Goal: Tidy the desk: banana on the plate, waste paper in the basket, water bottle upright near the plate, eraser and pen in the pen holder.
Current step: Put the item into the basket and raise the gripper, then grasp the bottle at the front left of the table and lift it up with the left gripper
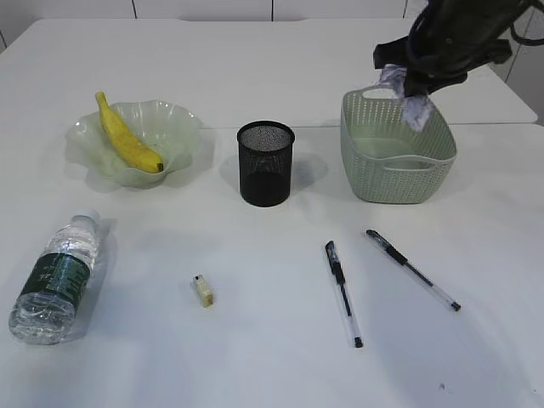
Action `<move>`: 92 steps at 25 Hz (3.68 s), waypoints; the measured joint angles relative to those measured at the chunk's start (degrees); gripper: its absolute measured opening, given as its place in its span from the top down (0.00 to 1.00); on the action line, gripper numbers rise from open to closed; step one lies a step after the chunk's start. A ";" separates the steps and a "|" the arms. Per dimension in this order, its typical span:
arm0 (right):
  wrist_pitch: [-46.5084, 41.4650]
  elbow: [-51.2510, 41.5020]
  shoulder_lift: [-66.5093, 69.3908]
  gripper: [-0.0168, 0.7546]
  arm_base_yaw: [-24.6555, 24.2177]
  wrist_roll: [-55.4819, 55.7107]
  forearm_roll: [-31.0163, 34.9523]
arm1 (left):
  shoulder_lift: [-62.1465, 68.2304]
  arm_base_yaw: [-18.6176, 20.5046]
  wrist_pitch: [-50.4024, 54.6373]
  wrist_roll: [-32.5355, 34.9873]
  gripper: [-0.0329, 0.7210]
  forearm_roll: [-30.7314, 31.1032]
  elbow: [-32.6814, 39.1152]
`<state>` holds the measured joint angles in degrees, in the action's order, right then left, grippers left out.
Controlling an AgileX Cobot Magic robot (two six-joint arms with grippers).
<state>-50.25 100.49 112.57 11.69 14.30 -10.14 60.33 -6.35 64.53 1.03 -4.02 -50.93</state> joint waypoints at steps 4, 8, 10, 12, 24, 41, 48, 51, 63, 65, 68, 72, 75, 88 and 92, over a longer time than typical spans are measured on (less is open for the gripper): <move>3.68 0.15 0.26 0.82 -2.79 1.77 -0.10 | 0.00 0.00 0.00 0.00 0.43 0.00 0.00; 6.20 0.47 2.67 0.82 -3.16 1.99 0.33 | 0.00 0.00 -0.57 0.00 0.43 -0.14 0.00; 7.55 0.47 4.50 0.82 -3.16 1.99 0.96 | 0.00 0.00 -0.79 0.00 0.43 -0.19 0.00; 9.27 0.47 6.09 0.82 -3.36 2.08 1.63 | 0.00 0.00 -0.83 0.00 0.43 -0.19 0.00; 16.55 0.52 9.51 0.45 -4.91 4.03 1.88 | 0.00 0.00 -0.83 0.00 0.43 -0.48 0.00; -10.76 6.12 4.59 0.41 -4.91 -4.92 12.10 | 0.00 0.00 -2.04 0.00 0.43 0.17 0.00; -19.77 5.39 1.01 0.44 -3.50 -8.07 11.94 | 0.00 0.00 -3.67 0.00 0.44 0.27 0.00; -19.77 1.88 -1.58 0.44 -1.72 -8.59 10.14 | 0.00 0.00 -5.43 0.00 0.44 0.64 0.00; -18.23 -29.04 -24.41 0.44 4.54 -8.58 9.54 | 7.07 0.00 -11.79 0.00 0.38 -2.19 0.00; -19.01 -31.12 -27.84 0.44 4.54 -8.45 9.31 | 10.13 -0.13 -12.63 0.00 0.32 -2.68 0.00; -19.80 -32.64 -31.87 0.44 4.54 -8.45 9.06 | 13.91 -0.33 -16.35 0.00 0.27 -2.90 0.00; -19.90 -32.76 -36.49 0.44 4.54 -8.36 9.06 | 18.14 -0.33 -22.15 0.00 0.25 -3.66 0.00; -20.23 -32.76 -38.62 0.44 4.54 -8.23 8.81 | 21.82 -0.33 -25.37 -0.26 0.25 -4.80 -0.11; -20.46 -32.76 -39.54 0.44 4.54 -8.10 8.41 | 35.84 -0.33 -26.58 -4.01 0.25 -5.19 -8.32; -20.46 -32.76 -39.54 0.44 4.54 -8.10 7.40 | 38.45 -0.76 -26.97 -4.90 0.25 -4.98 -9.15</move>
<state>-70.70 67.73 73.02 16.23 6.20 -2.74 98.78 -7.10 37.55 -3.88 -9.00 -60.09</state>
